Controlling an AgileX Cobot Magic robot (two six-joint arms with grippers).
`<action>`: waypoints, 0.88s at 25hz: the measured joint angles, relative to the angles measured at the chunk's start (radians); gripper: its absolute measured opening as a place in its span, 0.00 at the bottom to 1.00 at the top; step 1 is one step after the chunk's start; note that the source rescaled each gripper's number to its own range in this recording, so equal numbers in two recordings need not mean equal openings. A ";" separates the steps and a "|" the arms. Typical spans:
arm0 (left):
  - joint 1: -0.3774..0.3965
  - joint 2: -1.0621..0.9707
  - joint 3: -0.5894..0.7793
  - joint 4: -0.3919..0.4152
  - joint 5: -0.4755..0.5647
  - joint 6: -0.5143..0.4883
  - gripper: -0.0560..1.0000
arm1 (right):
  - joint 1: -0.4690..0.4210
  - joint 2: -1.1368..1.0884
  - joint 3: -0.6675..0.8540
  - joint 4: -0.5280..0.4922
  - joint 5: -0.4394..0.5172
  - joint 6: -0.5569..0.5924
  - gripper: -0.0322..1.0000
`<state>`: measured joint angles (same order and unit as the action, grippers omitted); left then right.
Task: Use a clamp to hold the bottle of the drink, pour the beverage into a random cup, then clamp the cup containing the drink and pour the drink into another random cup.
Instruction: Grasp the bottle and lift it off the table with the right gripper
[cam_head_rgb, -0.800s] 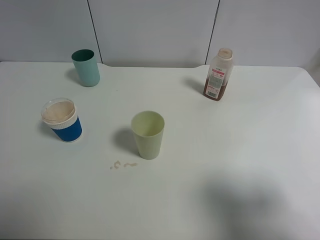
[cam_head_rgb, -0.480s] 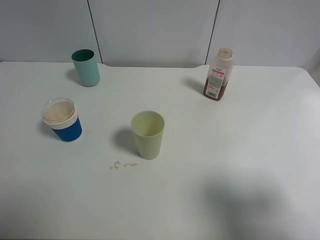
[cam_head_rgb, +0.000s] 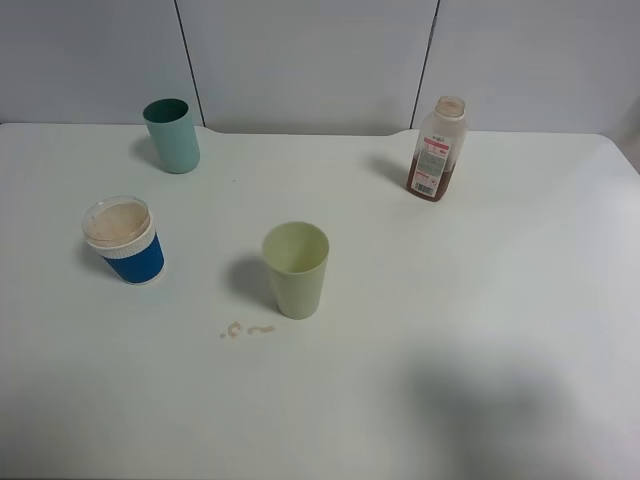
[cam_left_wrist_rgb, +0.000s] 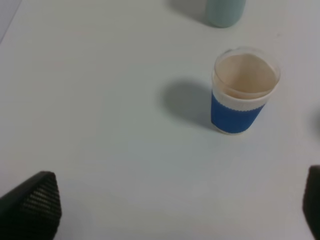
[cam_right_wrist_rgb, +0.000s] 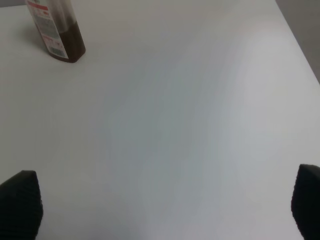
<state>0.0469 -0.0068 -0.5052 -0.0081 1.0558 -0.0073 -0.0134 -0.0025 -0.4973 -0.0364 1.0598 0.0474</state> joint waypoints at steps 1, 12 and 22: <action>0.000 0.000 0.000 0.000 0.000 0.000 0.93 | 0.000 0.000 0.000 0.000 0.000 -0.001 1.00; 0.000 0.000 0.000 0.000 0.000 0.000 0.93 | 0.000 0.239 -0.122 -0.026 -0.089 -0.075 1.00; 0.000 0.000 0.000 0.000 0.000 0.000 0.93 | 0.058 0.506 -0.178 -0.109 -0.153 -0.160 1.00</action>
<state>0.0469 -0.0068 -0.5052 -0.0081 1.0558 -0.0073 0.0442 0.5036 -0.6758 -0.1451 0.9066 -0.1124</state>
